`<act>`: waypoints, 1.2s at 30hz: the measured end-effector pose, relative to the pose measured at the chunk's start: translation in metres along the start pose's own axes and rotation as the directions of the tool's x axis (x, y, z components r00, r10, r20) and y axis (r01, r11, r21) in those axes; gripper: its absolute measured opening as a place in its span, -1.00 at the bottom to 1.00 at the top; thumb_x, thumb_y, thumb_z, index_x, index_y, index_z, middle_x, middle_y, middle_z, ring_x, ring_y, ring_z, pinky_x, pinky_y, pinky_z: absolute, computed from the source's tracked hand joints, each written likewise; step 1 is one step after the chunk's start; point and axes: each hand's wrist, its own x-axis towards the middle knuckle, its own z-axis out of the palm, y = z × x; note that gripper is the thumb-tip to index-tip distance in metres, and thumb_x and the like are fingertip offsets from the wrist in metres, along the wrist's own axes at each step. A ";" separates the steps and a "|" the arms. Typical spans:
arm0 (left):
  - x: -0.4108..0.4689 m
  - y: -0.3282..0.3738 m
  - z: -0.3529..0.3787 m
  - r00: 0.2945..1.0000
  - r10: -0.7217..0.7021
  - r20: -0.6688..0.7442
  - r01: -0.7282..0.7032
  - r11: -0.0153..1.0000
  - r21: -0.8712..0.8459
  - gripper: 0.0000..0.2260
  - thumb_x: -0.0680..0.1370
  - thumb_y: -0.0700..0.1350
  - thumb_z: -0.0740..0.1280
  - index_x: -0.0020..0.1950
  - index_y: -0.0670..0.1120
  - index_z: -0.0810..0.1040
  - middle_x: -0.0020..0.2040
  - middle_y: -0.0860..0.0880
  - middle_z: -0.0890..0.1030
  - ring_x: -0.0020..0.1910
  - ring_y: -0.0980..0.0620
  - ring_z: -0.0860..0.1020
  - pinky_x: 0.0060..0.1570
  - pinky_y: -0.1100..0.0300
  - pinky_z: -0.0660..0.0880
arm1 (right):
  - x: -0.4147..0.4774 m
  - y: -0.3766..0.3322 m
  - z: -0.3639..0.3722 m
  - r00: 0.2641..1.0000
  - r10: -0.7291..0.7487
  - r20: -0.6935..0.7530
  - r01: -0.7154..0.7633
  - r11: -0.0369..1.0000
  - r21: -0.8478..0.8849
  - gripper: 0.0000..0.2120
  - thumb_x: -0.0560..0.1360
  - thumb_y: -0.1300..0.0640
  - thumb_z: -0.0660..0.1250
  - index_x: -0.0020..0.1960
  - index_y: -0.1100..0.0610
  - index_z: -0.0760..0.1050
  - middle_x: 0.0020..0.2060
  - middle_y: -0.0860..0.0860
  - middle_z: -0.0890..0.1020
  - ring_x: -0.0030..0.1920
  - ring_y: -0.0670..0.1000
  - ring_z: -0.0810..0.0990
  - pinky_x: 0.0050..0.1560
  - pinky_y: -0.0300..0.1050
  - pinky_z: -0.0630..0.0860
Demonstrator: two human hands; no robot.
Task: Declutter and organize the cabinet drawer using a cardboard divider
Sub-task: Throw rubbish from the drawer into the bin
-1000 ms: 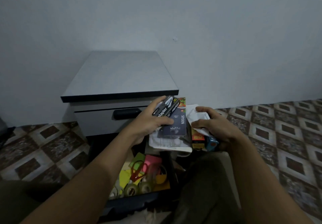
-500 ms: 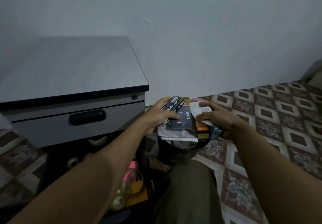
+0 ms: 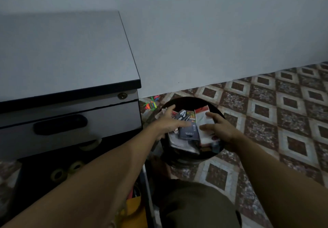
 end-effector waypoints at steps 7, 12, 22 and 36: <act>0.011 -0.003 0.006 0.987 -0.138 0.083 0.129 0.987 0.099 -0.33 0.58 0.27 0.25 0.59 0.28 -0.05 0.61 0.01 0.12 0.52 -0.19 0.24 0.31 -0.35 0.35 | 0.013 0.019 -0.001 0.996 0.081 -0.039 -0.080 0.996 0.026 -0.39 0.54 0.15 0.38 0.53 -0.07 0.26 0.49 0.10 0.28 0.39 0.23 0.34 0.16 0.13 0.41; 0.006 -0.007 0.002 0.998 -0.041 0.037 0.035 0.989 0.142 -0.41 0.61 0.21 0.24 0.59 0.23 0.07 0.59 -0.02 0.16 0.49 -0.14 0.28 0.34 -0.19 0.38 | 0.012 0.016 -0.001 0.998 0.052 -0.037 -0.050 0.998 0.037 -0.38 0.54 0.16 0.39 0.52 -0.09 0.26 0.50 0.09 0.28 0.41 0.25 0.33 0.30 0.27 0.40; -0.073 -0.010 -0.044 0.989 0.148 -0.004 -0.144 0.968 0.205 -0.52 0.60 0.06 0.33 0.51 0.09 0.34 0.51 -0.02 0.32 0.43 0.00 0.37 0.25 0.07 0.44 | -0.016 -0.018 0.014 0.998 -0.029 -0.064 0.025 0.998 -0.063 -0.52 0.53 0.16 0.39 0.41 -0.03 0.40 0.26 0.08 0.51 0.23 0.16 0.47 0.15 0.24 0.47; -0.232 -0.066 -0.155 0.971 0.095 -0.220 -0.053 0.981 0.189 -0.77 0.63 0.01 0.30 0.28 0.05 0.54 0.12 0.03 0.58 0.08 0.05 0.59 0.01 0.10 0.56 | -0.099 -0.088 0.137 0.958 -0.106 0.268 0.166 0.963 -0.214 -0.78 0.49 0.29 0.37 0.13 0.22 0.58 -0.15 0.13 0.61 -0.15 0.12 0.57 -0.18 -0.03 0.43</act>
